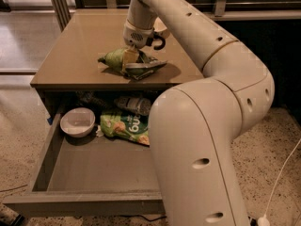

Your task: Place green jalapeno chip bag into top drawer

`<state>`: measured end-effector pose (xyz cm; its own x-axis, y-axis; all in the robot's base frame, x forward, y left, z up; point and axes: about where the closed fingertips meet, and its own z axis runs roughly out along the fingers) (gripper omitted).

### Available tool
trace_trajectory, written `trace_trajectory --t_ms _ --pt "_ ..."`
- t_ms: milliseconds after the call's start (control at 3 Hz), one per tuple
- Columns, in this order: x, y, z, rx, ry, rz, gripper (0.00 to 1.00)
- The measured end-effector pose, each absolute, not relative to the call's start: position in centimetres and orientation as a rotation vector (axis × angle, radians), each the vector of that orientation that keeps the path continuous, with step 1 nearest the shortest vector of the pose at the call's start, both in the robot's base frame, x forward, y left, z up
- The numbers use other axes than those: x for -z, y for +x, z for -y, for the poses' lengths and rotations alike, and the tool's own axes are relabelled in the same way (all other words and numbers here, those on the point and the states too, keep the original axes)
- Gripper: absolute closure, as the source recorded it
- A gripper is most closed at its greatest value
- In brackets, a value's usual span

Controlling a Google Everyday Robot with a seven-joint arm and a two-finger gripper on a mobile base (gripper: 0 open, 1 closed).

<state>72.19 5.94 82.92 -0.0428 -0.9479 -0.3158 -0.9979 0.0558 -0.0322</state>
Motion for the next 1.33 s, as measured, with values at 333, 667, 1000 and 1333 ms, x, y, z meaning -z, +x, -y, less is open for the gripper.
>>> trace_trajectory --t_ms 333,667,1000,1333 --pt "-83.6 72.2 -5.5 -0.278 -1.974 -2.072 1.0" --pt "-86.7 71.3 -3.7 -0.23 -1.919 -1.994 1.0" --pt "-89.3 69.2 -2.6 -0.171 -1.898 -1.934 1.0" --pt "-91.1 65.7 -0.1 -0.135 -1.858 -1.874 1.0"
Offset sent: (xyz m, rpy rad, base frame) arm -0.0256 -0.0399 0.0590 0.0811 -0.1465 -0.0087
